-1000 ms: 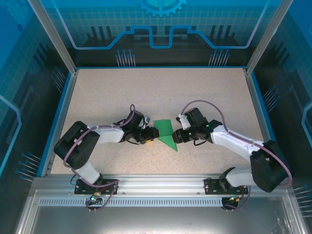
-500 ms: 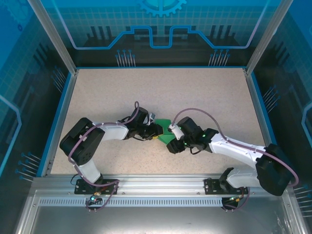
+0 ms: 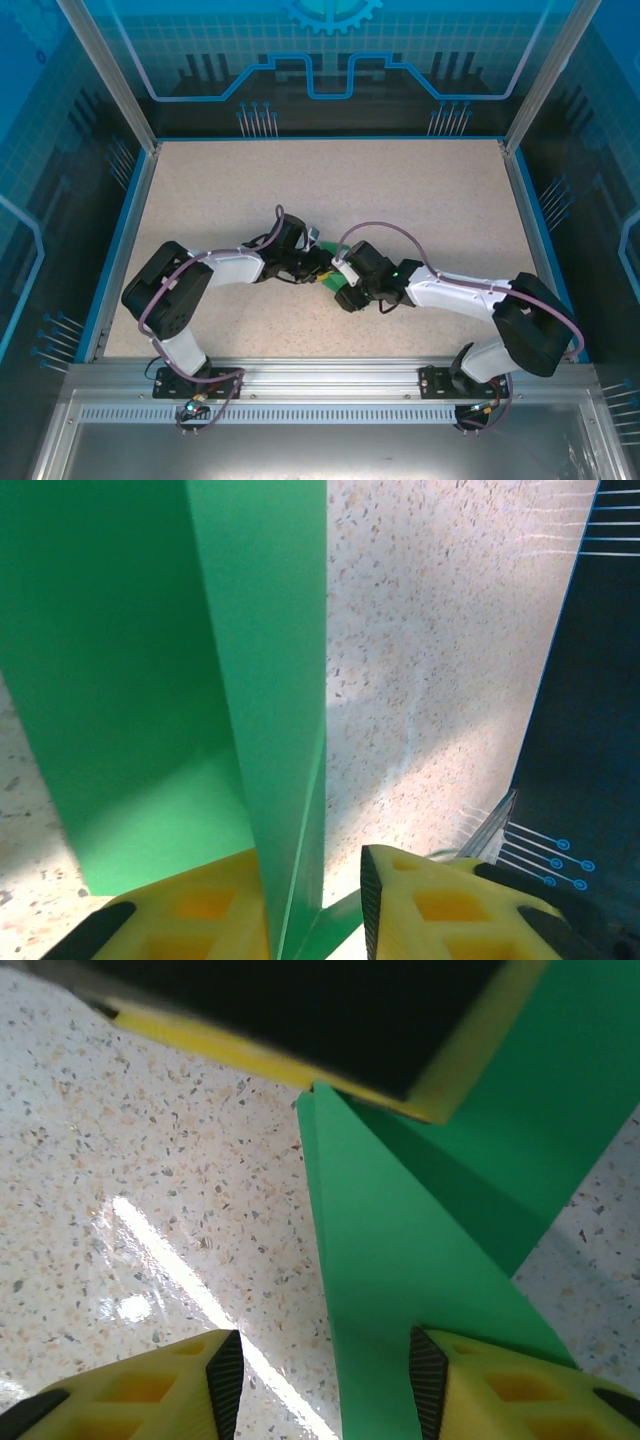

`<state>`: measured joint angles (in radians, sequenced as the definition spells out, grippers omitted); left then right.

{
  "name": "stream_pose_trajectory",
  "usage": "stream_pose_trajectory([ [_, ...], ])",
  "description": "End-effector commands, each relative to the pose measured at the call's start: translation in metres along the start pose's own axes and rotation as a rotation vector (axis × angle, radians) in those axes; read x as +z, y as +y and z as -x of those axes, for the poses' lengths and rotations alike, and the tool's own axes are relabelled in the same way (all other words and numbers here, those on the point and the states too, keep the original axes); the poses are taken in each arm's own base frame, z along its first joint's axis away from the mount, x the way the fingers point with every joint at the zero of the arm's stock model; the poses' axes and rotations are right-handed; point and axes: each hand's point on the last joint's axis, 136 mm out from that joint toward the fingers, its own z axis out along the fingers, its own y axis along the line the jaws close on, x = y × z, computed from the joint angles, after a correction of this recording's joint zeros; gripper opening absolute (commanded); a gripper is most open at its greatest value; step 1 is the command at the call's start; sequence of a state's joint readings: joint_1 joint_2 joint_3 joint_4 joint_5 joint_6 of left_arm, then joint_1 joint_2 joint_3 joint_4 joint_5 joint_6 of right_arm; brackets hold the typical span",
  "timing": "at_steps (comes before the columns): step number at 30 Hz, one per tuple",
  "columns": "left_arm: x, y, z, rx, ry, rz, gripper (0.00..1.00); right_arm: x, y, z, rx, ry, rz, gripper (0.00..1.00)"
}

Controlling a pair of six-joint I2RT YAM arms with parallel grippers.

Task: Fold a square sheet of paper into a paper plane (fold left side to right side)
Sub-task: Fourth fold the wing at the center of the table.

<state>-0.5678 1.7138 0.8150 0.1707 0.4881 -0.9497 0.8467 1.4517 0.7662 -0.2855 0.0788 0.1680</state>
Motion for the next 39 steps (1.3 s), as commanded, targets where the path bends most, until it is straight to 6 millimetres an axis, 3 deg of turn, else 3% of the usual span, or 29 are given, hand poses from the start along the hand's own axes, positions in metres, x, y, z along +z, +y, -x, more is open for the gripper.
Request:
stream_pose_trajectory([
  [1,-0.005,-0.017,-0.002,-0.027,0.021,-0.029,0.28,0.003,-0.001,0.008,-0.04,-0.01,-0.043,0.51],
  [12,-0.006,-0.024,-0.001,-0.051,0.028,-0.04,0.28,0.016,-0.009,0.003,-0.038,0.027,-0.114,0.49],
  [23,-0.01,-0.022,-0.001,-0.048,0.022,-0.026,0.29,0.022,-0.008,-0.008,-0.025,0.062,-0.1,0.28],
  [32,-0.02,-0.017,0.005,-0.052,-0.003,-0.018,0.43,0.026,-0.003,-0.019,-0.015,0.086,-0.069,0.11],
  [39,-0.041,-0.018,0.021,-0.042,-0.052,-0.026,0.54,0.028,0.001,-0.025,-0.003,0.096,-0.04,0.02],
])
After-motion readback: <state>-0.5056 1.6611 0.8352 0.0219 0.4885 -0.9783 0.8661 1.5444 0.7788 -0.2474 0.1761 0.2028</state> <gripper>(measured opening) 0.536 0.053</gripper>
